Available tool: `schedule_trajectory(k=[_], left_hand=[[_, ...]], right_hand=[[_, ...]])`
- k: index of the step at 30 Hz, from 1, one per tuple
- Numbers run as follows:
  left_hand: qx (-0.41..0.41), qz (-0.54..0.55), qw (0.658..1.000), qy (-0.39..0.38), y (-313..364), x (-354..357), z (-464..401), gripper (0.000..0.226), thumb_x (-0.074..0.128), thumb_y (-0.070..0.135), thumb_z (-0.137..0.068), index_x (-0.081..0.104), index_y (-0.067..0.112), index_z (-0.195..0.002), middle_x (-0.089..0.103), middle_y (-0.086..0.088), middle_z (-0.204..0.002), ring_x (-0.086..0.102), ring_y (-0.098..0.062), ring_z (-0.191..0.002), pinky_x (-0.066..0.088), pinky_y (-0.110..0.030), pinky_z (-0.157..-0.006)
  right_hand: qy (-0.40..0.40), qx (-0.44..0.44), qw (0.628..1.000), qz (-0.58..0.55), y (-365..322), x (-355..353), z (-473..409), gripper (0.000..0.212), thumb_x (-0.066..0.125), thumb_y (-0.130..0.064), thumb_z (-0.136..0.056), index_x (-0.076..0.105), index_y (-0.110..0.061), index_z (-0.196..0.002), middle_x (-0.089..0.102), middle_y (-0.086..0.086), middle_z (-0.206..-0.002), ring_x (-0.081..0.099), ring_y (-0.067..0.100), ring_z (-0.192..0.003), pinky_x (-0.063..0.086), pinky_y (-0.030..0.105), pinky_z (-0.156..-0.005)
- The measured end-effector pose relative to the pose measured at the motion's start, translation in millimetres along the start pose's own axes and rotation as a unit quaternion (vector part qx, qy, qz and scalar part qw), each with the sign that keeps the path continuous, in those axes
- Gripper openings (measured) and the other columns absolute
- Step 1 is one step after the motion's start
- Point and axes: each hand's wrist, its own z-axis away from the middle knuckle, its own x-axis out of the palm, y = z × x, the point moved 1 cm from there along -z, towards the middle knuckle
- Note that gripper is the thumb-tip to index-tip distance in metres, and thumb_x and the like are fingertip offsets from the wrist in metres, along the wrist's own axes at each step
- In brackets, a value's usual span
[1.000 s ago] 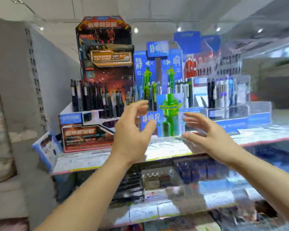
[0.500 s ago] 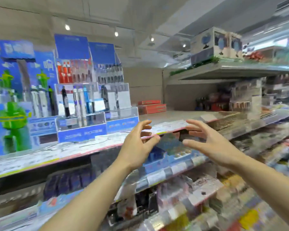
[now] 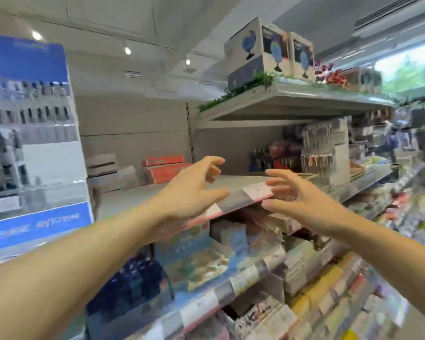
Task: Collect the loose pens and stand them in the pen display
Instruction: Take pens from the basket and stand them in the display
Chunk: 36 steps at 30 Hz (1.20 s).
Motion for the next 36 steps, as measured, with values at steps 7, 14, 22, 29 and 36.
schedule_trajectory(k=[7,14,22,29,36], left_hand=[[-0.029,-0.079,0.989,-0.118,-40.5,31.5,-112.0,0.070,0.063,0.046,-0.093,0.029,0.027,-0.151,0.053,0.003,-0.141,0.057,-0.015,-0.117,0.040,-0.025,-0.092],[-0.072,-0.069,0.988,-0.116,-62.3,65.5,-188.3,0.067,0.061,0.052,-0.092,0.030,0.032,-0.149,0.054,0.007,-0.139,0.054,-0.013,-0.118,0.038,-0.026,-0.092],[-0.150,-0.108,0.973,-0.141,-76.6,131.8,-251.0,0.068,0.061,0.050,-0.093,0.029,0.032,-0.150,0.053,0.006,-0.143,0.053,-0.011,-0.120,0.038,-0.023,-0.092],[-0.222,-0.143,0.956,-0.129,-82.3,196.5,-323.6,0.066,0.061,0.045,-0.094,0.032,0.026,-0.151,0.052,0.003,-0.146,0.052,-0.015,-0.128,0.040,-0.026,-0.102],[-0.276,-0.239,0.900,-0.240,-116.9,235.9,-346.9,0.057,0.062,0.048,-0.091,0.043,0.032,-0.142,0.058,0.001,-0.138,0.056,-0.020,-0.119,0.037,-0.024,-0.091]], right_hand=[[0.003,0.005,0.998,0.064,46.1,-34.3,-95.6,0.071,0.075,-0.043,-0.084,0.041,-0.043,-0.146,0.055,-0.017,-0.137,0.053,0.005,-0.127,0.043,0.036,-0.110],[-0.033,0.001,0.994,0.108,114.2,-70.1,-173.0,0.058,0.070,-0.043,-0.090,0.046,-0.043,-0.143,0.059,-0.017,-0.135,0.056,0.006,-0.125,0.042,0.030,-0.103],[-0.117,-0.065,0.991,0.027,199.5,-91.3,-265.4,0.051,0.067,-0.057,-0.073,0.050,-0.054,-0.121,0.060,-0.023,-0.123,0.062,-0.014,-0.101,0.048,0.006,-0.076],[-0.267,-0.096,0.957,0.059,270.7,-114.9,-344.6,0.071,0.067,-0.067,-0.067,0.048,-0.050,-0.133,0.060,-0.023,-0.130,0.060,-0.007,-0.115,0.046,0.018,-0.100],[-0.423,-0.101,0.896,0.086,319.9,-100.8,-404.8,0.058,0.074,-0.051,-0.088,0.044,-0.055,-0.138,0.058,-0.032,-0.129,0.054,-0.021,-0.111,0.045,0.008,-0.085]])
